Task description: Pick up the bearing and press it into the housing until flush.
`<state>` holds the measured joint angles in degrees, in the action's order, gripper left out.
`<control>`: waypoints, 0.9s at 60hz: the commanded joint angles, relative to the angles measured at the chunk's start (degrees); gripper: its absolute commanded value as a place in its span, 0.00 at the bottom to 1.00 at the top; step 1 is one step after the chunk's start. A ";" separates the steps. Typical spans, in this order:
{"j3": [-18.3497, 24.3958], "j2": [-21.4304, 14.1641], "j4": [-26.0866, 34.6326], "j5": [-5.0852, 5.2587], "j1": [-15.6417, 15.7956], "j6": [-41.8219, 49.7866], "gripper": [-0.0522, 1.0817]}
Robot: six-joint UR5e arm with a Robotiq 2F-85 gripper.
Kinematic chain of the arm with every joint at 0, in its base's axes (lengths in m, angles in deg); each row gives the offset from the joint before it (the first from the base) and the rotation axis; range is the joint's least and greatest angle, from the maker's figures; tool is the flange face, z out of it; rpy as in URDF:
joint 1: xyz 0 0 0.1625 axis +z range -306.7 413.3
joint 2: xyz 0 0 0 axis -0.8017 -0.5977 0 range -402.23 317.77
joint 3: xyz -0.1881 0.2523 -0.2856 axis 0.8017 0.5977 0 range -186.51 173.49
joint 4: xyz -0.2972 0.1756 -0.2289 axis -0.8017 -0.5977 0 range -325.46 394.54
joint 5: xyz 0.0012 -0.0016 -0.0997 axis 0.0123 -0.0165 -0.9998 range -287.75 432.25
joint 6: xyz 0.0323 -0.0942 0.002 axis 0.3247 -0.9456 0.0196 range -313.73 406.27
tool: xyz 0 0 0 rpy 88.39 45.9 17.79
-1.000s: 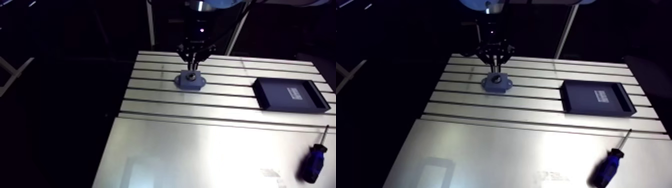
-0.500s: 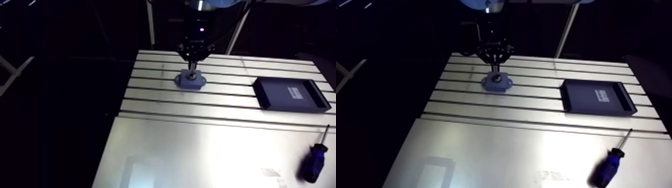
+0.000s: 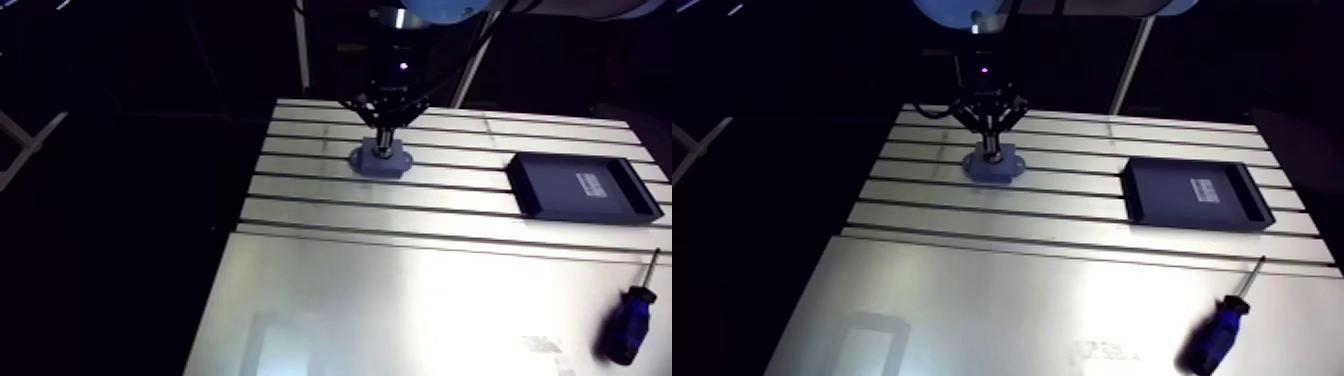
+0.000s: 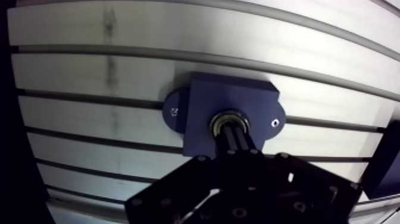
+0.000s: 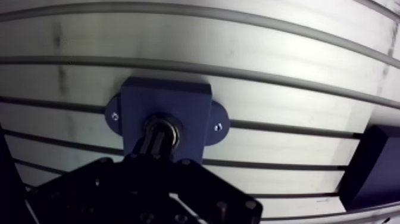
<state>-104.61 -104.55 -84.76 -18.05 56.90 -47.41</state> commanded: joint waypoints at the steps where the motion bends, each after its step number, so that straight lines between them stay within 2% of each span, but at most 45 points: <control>1: -0.29 0.06 -0.29 -0.01 0.00 -0.06 0.98; 54: -0.54 0.41 -0.38 -0.01 0.00 -0.15 0.98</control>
<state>-105.07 -104.16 -85.13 -18.05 56.90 -47.55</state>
